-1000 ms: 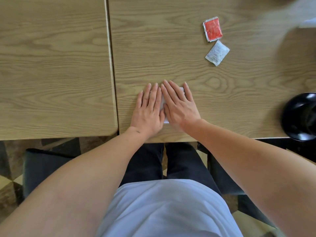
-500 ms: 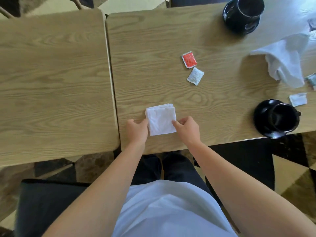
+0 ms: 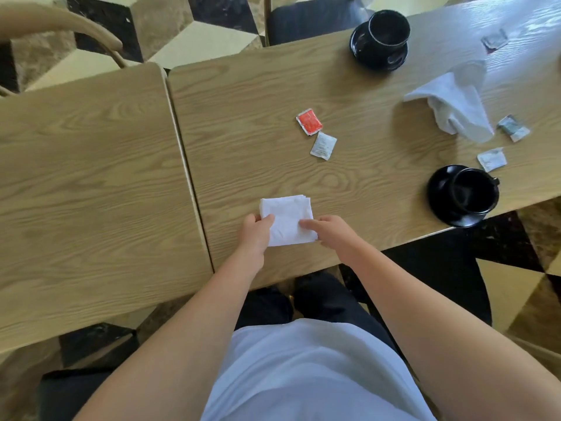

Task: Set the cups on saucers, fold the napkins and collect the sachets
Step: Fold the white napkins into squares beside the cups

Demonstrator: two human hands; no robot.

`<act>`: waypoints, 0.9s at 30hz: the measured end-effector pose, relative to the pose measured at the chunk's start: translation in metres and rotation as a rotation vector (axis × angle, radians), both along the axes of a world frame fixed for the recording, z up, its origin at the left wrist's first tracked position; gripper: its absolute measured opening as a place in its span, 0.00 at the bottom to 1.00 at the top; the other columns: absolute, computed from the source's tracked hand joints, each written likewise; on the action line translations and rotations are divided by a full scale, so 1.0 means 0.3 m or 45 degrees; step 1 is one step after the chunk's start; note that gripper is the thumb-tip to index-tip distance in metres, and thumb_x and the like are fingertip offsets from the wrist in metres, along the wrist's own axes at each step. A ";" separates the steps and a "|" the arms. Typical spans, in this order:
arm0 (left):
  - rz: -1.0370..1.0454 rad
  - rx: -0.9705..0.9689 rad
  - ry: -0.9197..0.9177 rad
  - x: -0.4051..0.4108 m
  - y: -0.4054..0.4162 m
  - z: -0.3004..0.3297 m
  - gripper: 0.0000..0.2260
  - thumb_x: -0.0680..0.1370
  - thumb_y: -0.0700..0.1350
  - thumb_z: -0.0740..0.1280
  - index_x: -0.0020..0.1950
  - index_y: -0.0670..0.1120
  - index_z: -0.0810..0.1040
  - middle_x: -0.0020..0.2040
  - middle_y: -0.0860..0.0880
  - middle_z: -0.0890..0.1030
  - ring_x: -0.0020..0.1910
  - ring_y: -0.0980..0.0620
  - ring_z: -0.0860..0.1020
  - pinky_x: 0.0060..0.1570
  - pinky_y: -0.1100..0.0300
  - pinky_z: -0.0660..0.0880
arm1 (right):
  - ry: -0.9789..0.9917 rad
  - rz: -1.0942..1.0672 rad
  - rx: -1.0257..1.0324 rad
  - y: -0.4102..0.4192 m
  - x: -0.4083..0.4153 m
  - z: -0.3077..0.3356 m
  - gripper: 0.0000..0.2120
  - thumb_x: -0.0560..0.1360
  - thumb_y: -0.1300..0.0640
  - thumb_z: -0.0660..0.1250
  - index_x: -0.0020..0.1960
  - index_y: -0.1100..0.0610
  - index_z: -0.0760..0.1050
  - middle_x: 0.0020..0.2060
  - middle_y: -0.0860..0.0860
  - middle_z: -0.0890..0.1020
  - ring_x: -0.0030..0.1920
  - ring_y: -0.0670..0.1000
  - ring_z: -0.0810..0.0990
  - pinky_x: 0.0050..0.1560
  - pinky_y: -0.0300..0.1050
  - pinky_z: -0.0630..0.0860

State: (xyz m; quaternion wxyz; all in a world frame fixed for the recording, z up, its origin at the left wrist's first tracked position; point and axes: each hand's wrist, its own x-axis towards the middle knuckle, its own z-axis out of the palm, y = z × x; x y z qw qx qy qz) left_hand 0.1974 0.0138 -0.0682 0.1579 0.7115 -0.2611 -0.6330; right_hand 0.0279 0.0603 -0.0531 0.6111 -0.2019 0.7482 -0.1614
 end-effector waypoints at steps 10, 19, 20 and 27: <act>-0.111 0.052 0.300 -0.312 0.085 0.114 0.06 0.82 0.43 0.65 0.57 0.43 0.76 0.52 0.43 0.83 0.47 0.43 0.82 0.56 0.39 0.79 | -0.187 -0.448 -0.144 0.199 -0.338 0.140 0.09 0.75 0.60 0.69 0.55 0.59 0.79 0.49 0.54 0.85 0.48 0.50 0.83 0.51 0.43 0.79; -0.260 -0.035 -0.066 -0.669 0.151 0.025 0.04 0.79 0.38 0.68 0.45 0.44 0.80 0.48 0.43 0.84 0.47 0.44 0.81 0.56 0.46 0.80 | -0.073 -0.639 -0.077 0.325 -0.647 0.034 0.12 0.75 0.62 0.72 0.59 0.59 0.78 0.51 0.54 0.84 0.51 0.48 0.82 0.48 0.40 0.79; -0.259 -0.047 -0.088 -0.694 0.150 0.016 0.04 0.79 0.38 0.68 0.46 0.43 0.80 0.49 0.42 0.84 0.48 0.44 0.82 0.57 0.46 0.79 | -0.079 -0.682 -0.074 0.327 -0.663 0.015 0.12 0.75 0.63 0.72 0.57 0.59 0.77 0.50 0.53 0.83 0.49 0.48 0.82 0.45 0.38 0.79; -0.302 -0.068 -0.196 -0.796 0.119 -0.017 0.03 0.79 0.39 0.69 0.50 0.45 0.80 0.52 0.45 0.83 0.50 0.46 0.82 0.57 0.47 0.81 | 0.081 -0.946 -0.047 0.322 -0.721 -0.100 0.15 0.71 0.61 0.76 0.54 0.58 0.75 0.46 0.53 0.82 0.49 0.54 0.84 0.57 0.54 0.82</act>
